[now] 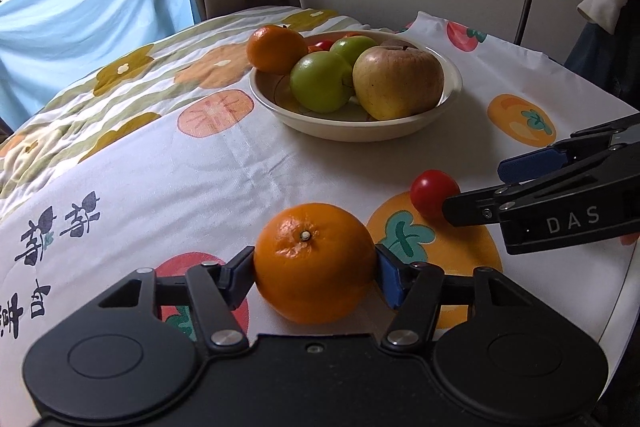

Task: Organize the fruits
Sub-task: 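Grasp the last orange with the left tool while the right tool grasps the last cherry tomato, then carry the orange into the bowl with the left tool while the right tool carries the tomato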

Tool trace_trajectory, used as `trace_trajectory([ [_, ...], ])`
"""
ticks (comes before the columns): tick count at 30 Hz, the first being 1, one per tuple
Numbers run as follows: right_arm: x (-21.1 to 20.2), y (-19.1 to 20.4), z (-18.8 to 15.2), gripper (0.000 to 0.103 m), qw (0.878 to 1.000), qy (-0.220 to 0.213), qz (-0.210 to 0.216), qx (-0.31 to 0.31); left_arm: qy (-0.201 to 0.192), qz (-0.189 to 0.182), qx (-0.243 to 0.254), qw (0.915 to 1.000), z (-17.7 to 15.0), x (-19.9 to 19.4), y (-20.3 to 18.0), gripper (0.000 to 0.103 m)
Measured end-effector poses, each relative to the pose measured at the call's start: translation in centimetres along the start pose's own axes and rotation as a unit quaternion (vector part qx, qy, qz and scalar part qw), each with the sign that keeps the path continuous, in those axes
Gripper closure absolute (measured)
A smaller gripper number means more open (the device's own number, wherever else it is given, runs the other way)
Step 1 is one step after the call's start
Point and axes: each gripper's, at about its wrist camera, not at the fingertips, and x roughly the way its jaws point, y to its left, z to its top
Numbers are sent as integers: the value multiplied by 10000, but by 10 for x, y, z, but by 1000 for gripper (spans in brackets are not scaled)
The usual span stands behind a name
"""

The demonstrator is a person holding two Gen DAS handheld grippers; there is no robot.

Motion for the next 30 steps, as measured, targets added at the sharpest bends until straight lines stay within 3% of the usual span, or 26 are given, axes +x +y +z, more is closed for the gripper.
trace_trajectory([
  [13, 15, 20, 8, 33, 9994, 58, 228, -262, 69, 153, -251, 9995, -10, -9, 11, 37],
  [23, 16, 29, 8, 56, 9989, 114, 177, -426, 103, 289, -492, 9983, -21, -22, 21, 37],
  [30, 5, 31, 10, 56, 9989, 59, 252, -388, -16, 401, -723, 9966, -22, -43, 23, 37],
])
